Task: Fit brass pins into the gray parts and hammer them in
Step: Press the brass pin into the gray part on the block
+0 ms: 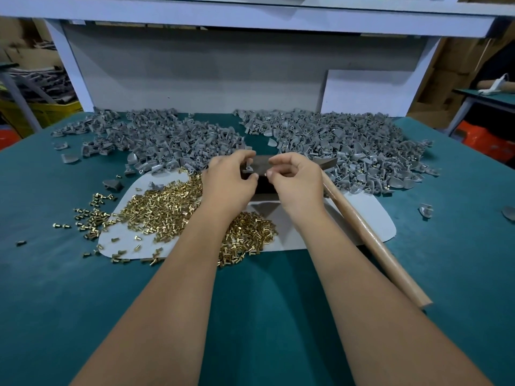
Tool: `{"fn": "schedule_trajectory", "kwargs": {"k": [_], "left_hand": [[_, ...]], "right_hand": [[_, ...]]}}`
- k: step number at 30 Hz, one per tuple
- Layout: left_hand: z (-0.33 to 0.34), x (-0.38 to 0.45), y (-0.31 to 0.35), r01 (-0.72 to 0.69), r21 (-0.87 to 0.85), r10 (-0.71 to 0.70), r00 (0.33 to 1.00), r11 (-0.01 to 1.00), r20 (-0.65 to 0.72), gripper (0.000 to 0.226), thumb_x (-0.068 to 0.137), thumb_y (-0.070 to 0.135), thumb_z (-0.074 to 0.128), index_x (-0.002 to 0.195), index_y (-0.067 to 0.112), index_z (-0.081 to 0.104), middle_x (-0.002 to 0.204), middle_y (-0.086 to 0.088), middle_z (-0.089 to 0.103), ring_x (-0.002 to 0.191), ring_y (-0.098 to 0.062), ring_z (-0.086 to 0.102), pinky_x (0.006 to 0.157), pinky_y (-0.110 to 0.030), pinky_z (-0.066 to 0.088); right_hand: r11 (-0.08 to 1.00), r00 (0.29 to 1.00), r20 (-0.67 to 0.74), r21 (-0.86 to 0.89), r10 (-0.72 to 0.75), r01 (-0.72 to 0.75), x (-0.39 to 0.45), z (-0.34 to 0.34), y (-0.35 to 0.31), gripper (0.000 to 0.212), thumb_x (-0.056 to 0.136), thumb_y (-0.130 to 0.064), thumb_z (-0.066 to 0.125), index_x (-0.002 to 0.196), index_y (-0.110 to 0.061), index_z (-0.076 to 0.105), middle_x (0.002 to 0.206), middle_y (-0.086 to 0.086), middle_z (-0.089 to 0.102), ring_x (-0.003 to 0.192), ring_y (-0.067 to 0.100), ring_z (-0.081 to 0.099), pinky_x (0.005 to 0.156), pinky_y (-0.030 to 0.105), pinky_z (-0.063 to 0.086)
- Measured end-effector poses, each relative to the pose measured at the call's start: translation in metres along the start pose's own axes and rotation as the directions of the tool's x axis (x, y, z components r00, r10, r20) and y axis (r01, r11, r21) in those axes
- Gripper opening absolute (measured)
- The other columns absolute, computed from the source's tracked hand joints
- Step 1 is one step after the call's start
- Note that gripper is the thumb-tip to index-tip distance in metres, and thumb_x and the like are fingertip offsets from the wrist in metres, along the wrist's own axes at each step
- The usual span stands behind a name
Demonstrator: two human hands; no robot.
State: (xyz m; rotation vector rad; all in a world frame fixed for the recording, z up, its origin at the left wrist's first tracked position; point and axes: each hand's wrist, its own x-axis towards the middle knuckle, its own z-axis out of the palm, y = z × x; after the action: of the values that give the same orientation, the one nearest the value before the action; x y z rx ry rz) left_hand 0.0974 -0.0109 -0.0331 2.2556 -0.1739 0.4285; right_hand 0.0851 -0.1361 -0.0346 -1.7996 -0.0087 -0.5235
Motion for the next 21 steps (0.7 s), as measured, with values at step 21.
{"fn": "schedule_trajectory", "kwargs": {"k": [21], "left_hand": [[-0.0006, 0.0051, -0.0054, 0.063, -0.255, -0.071, 0.997, 0.965, -0.024, 0.031, 0.088, 0.017, 0.070, 0.118, 0.025, 0.070, 0.103, 0.006, 0.070, 0.117, -0.020, 0.057, 0.104, -0.043, 0.047]], "right_hand": [[1.000, 1.000, -0.005, 0.006, 0.025, -0.025, 0.0021, -0.0020, 0.0027, 0.030, 0.081, -0.001, 0.066, 0.079, -0.031, 0.063, 0.069, -0.012, 0.066, 0.067, -0.005, 0.060, 0.065, 0.014, 0.045]]}}
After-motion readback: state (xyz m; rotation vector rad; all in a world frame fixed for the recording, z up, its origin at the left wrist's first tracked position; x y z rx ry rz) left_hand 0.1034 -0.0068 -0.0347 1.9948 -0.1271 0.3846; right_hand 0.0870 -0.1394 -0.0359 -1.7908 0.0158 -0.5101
